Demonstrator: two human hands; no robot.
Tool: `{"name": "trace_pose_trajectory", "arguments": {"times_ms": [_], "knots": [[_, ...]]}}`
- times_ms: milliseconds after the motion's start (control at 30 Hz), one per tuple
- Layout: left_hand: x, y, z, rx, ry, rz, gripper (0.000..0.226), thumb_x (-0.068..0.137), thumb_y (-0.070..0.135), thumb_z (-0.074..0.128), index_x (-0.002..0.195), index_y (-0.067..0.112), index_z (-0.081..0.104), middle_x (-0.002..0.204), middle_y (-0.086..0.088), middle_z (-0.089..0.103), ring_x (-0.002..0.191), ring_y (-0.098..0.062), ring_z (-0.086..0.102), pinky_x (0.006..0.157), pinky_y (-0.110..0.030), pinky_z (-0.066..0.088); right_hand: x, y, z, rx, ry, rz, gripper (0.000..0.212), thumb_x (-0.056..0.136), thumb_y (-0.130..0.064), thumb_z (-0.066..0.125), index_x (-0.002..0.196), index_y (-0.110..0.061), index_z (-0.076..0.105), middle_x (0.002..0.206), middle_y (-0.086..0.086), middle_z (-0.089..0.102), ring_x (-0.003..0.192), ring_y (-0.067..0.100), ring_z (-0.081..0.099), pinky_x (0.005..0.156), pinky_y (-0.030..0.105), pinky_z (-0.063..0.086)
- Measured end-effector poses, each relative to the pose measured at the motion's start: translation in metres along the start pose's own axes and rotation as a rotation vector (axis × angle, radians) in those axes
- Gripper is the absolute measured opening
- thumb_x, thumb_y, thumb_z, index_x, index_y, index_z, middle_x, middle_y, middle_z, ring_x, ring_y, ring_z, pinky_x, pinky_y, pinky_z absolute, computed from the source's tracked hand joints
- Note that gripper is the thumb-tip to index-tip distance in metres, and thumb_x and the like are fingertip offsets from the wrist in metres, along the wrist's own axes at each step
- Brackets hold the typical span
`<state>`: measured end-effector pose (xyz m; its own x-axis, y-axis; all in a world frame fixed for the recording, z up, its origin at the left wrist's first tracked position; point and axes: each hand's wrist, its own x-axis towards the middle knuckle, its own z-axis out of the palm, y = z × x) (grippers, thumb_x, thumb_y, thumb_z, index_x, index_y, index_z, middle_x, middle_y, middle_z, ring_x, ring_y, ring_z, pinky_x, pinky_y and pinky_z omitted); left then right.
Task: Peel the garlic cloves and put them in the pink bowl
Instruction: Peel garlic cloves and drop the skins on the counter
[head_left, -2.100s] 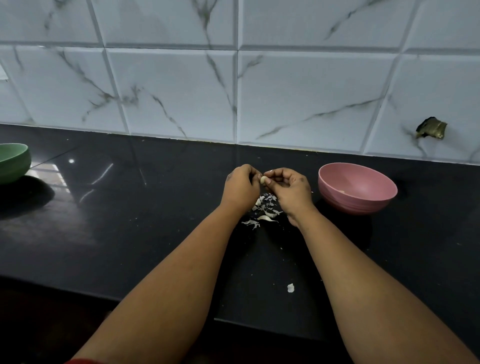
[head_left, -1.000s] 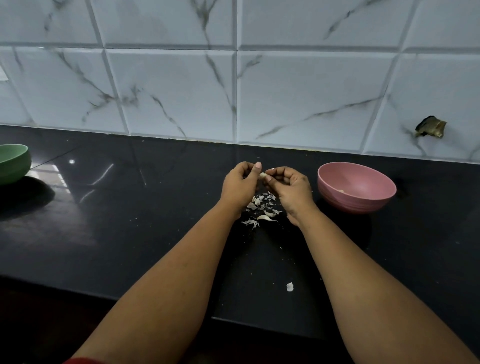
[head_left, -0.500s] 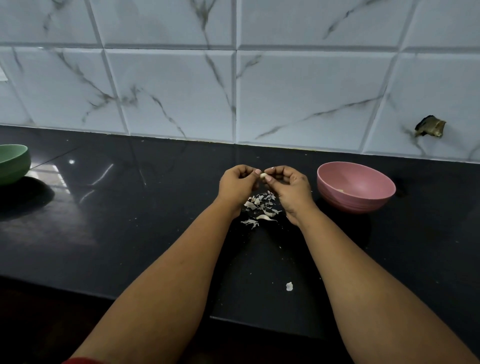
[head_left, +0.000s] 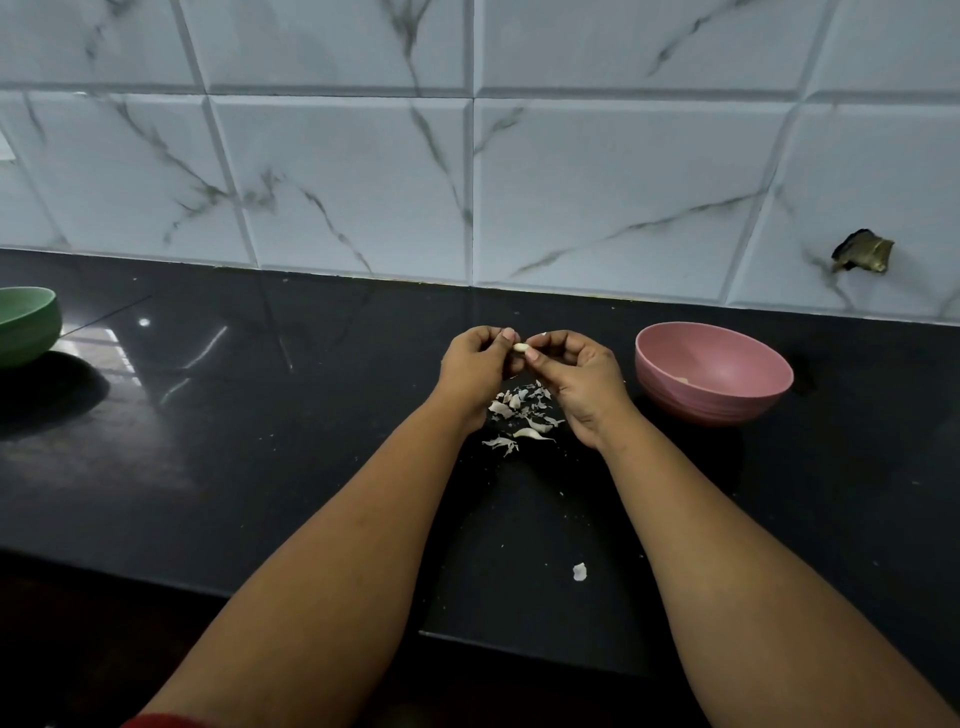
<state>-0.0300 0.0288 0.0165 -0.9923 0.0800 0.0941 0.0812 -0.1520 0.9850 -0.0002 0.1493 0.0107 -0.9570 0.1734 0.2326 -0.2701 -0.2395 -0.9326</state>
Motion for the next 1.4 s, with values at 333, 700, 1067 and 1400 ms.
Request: {"name": "trace_pose_trajectory", "arguments": {"times_ms": [333,700,1067,1400], "knots": [[0.002,0.0,-0.012,0.712,0.184,0.112,0.025,0.098,0.03,0.053,0.089,0.013,0.069,0.088,-0.005,0.068,0.084,-0.024,0.064,0.068,-0.032,0.044,0.003,0.001,-0.004,-0.095,0.044,-0.037,0.021,0.079,0.009,0.07,0.087,-0.01,0.069,0.09,0.003,0.07,0.086,0.01,0.066,0.074,0.019,0.051],[-0.005,0.004,-0.013,0.635,0.161,0.256,0.03,0.07,0.036,0.087,0.067,0.02,0.061,0.071,0.002,0.069,0.067,-0.013,0.066,0.064,-0.027,0.052,0.004,-0.003,-0.004,-0.035,0.108,0.014,0.017,0.083,0.006,0.066,0.09,-0.009,0.065,0.085,0.009,0.067,0.079,0.014,0.065,0.075,0.023,0.054],[-0.004,0.003,-0.007,0.575,0.017,0.357,0.007,0.091,0.015,0.067,0.088,0.02,0.072,0.072,0.015,0.065,0.065,0.002,0.057,0.064,-0.016,0.043,0.004,-0.003,-0.006,-0.018,0.053,-0.009,0.023,0.084,0.004,0.067,0.098,-0.014,0.064,0.084,0.003,0.067,0.083,0.014,0.066,0.07,0.021,0.054],[-0.006,0.002,-0.006,0.672,0.007,0.386,0.006,0.088,0.019,0.072,0.082,0.019,0.07,0.074,0.009,0.069,0.073,-0.012,0.066,0.071,-0.025,0.053,0.003,-0.001,-0.007,0.034,0.003,-0.001,0.022,0.087,0.01,0.06,0.097,-0.009,0.061,0.09,0.007,0.071,0.085,0.011,0.069,0.08,0.022,0.055]]}}
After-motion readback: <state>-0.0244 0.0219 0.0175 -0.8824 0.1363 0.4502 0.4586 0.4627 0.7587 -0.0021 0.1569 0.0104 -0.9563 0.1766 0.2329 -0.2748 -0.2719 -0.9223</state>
